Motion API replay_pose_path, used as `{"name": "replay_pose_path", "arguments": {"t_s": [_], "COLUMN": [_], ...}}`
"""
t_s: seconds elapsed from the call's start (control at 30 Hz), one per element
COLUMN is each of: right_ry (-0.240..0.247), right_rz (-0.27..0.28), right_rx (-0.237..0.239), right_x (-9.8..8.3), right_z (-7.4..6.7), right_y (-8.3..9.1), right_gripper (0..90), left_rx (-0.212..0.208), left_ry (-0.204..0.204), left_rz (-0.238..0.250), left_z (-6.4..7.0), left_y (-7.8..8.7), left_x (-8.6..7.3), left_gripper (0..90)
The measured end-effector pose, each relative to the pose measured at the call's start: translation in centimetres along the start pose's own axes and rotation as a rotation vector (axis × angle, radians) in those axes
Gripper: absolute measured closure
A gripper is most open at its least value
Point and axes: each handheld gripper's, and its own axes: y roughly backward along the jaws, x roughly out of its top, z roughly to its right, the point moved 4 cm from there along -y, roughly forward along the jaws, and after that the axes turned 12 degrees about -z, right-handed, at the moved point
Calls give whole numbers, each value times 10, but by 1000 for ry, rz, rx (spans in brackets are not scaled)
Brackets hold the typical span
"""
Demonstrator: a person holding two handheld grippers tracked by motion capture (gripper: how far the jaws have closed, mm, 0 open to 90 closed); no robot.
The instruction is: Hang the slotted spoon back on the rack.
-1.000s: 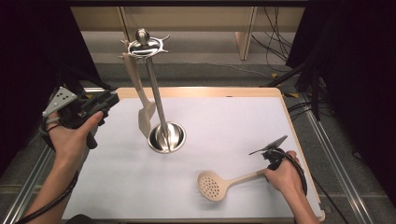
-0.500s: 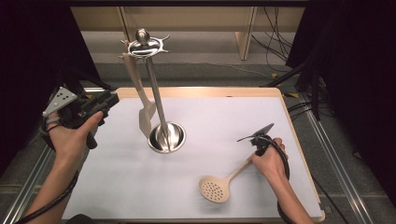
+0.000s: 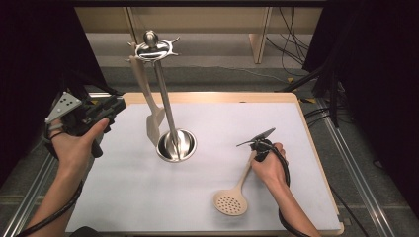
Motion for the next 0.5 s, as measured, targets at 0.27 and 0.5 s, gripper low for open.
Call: {"name": "replay_pose_path", "arguments": {"t_s": [0.27, 0.5], "right_ry": [-49, -100], "right_rz": [25, 43], "right_rx": [60, 134], "right_x": [-1, -4], "right_z": [-7, -15], "right_y": [2, 18], "right_gripper": [778, 633], "left_rx": [3, 2], "left_ry": [-3, -2], "left_rz": [3, 3], "left_z": [0, 0], "left_y": [2, 1], "left_x": [1, 0], "left_gripper": [612, 609]}}
